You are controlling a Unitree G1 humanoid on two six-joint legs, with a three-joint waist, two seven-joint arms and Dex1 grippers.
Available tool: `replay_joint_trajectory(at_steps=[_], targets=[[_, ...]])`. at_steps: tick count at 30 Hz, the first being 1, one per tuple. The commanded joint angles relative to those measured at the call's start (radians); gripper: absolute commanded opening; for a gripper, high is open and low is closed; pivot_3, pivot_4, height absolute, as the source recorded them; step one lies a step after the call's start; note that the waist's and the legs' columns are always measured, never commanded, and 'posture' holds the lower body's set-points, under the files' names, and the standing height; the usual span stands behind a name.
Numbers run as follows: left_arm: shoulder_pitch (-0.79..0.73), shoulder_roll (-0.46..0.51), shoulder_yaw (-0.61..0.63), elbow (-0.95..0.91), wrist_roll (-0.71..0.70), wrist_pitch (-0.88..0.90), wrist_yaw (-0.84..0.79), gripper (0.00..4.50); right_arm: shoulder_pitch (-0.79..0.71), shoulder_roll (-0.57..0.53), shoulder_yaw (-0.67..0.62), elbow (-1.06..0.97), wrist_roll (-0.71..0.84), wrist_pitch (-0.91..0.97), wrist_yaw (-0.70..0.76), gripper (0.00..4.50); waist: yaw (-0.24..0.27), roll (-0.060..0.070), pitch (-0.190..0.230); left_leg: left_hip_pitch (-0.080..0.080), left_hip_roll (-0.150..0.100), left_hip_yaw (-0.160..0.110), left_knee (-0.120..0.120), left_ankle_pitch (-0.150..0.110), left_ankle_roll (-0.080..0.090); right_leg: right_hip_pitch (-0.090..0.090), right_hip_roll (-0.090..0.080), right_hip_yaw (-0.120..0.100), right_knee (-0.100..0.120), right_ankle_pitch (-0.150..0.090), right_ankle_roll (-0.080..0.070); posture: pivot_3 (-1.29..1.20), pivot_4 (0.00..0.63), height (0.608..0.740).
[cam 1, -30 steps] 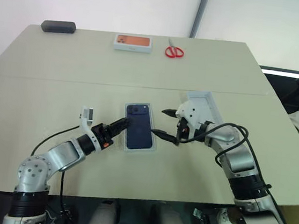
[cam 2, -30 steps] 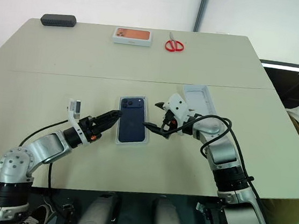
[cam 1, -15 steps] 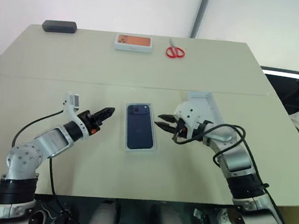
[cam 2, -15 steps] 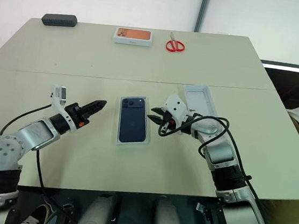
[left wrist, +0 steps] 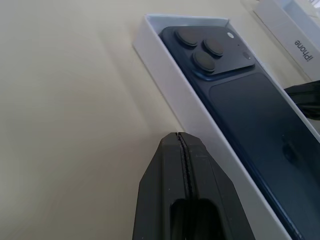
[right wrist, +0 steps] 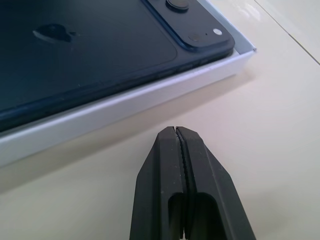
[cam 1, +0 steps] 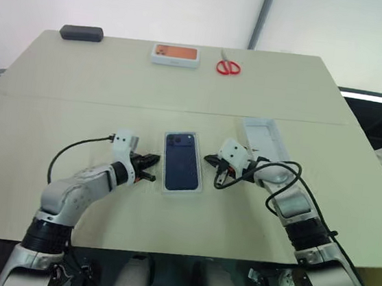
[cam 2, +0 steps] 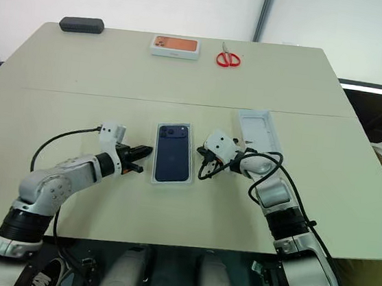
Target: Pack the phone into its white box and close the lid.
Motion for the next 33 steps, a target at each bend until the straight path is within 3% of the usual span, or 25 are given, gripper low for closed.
replay_joint_trajectory(at_steps=[1, 15, 33], targets=[[-0.035, -0.028, -0.071, 0.011, 0.055, 0.016, -0.067, 0.02, -0.005, -0.017, -0.019, -0.035, 0.005, 0.001, 0.006, 0.03, 0.001, 0.000, 0.000, 0.000, 0.000, 0.000, 0.000, 0.000, 0.000, 0.000, 0.000, 0.000, 0.000, 0.000, 0.000, 0.00, 0.150, 0.740], [-0.257, -0.301, -0.150, 0.203, 0.212, -0.024, -0.167, 0.02, -0.042, -0.184, -0.085, -0.024, 0.004, -0.014, 0.064, 0.03, -0.006, 0.000, 0.000, 0.000, -0.002, 0.000, 0.001, 0.001, 0.002, 0.001, -0.001, -0.001, -0.001, 0.001, 0.002, 0.00, 0.150, 0.740], [-0.272, -0.317, -0.054, 0.250, 0.289, -0.029, -0.211, 0.02, -0.015, -0.204, -0.083, -0.034, -0.023, -0.034, 0.087, 0.03, -0.005, 0.000, 0.000, 0.000, -0.002, 0.000, 0.001, 0.001, 0.002, 0.001, -0.001, 0.000, 0.000, 0.001, 0.002, 0.00, 0.150, 0.740]])
